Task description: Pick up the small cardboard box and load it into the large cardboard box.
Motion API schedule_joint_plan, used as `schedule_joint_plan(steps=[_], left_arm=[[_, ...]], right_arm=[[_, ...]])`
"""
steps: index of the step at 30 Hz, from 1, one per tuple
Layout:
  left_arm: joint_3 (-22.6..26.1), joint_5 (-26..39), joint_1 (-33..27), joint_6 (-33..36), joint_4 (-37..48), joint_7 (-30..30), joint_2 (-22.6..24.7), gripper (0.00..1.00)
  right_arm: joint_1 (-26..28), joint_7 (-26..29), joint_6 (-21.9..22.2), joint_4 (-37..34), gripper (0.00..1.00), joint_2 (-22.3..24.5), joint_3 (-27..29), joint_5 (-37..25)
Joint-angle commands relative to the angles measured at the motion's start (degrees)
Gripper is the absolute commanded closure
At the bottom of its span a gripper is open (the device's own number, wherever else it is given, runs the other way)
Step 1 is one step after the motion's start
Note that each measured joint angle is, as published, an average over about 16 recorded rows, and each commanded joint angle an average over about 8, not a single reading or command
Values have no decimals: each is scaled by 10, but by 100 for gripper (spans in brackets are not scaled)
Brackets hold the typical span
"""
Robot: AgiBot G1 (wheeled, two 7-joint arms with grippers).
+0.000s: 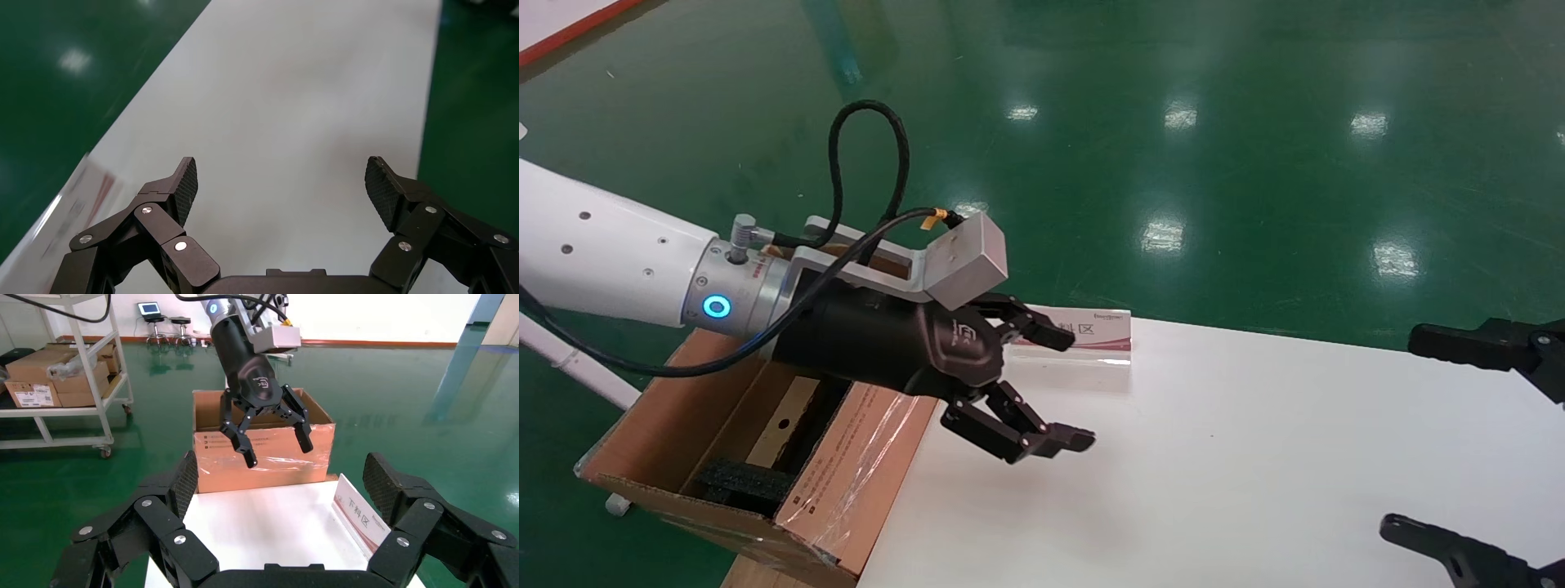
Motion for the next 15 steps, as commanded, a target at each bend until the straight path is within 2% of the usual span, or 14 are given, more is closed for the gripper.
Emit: schedule_joint_plan(steps=[1, 15], left_arm=[[-33, -10, 25, 10, 1, 16, 4, 0], [-267, -78, 202, 77, 12, 125, 34, 0]], right_arm=[[0, 0, 0, 0, 0, 0, 0, 0], [0, 0, 0, 0, 0, 0, 0, 0]])
